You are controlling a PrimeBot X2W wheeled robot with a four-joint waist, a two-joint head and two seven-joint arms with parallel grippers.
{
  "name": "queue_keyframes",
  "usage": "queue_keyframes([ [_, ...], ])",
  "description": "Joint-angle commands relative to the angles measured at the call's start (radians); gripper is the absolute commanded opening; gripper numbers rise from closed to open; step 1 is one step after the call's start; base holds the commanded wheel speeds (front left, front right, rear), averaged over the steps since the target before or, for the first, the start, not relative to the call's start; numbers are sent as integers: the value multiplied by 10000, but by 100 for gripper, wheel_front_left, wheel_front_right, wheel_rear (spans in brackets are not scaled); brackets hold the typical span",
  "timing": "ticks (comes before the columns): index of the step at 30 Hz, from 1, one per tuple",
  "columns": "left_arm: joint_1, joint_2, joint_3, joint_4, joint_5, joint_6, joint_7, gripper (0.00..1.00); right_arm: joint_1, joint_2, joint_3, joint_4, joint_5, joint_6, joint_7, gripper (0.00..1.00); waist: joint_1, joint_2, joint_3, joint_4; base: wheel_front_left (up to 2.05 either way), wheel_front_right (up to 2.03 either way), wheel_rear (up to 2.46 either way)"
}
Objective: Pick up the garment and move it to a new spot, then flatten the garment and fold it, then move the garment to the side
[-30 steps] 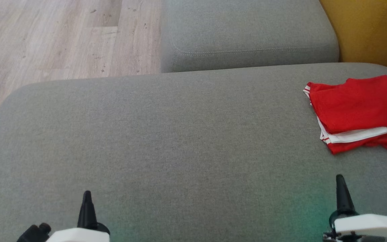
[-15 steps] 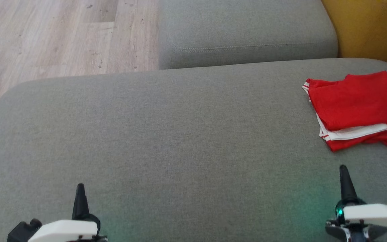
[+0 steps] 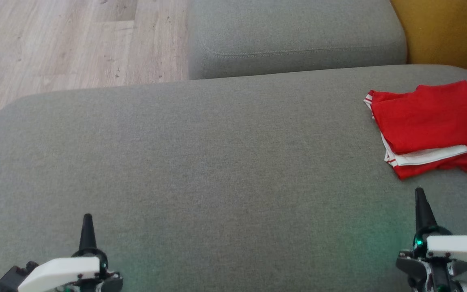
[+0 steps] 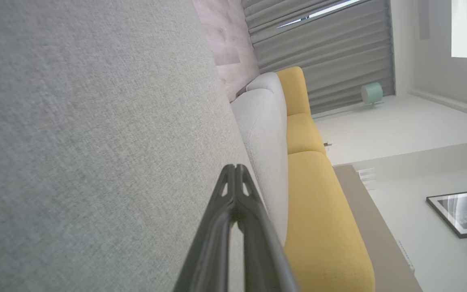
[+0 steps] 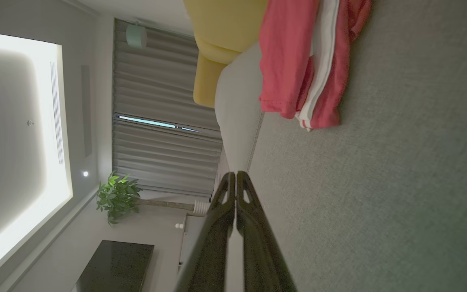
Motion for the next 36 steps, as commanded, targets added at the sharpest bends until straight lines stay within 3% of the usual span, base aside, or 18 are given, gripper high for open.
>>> queue_keyframes([
  [1, -632, 99, 471, -242, -377, -116, 92, 0, -685, -240, 77, -323, 380, -6, 130, 0, 0, 0, 24, -12, 0, 0, 0],
  [22, -1282, 71, 1232, 8, -2805, -587, 722, 0, -1349, -232, -300, -222, 2651, -7, 763, 0, 0, 0, 259, -128, 0, 0, 0],
  [36, -1288, 25, 1298, 12, -2759, -589, 775, 0, -1355, -195, -354, -218, 2613, -7, 807, 0, 0, 0, 260, -128, 0, 0, 0],
])
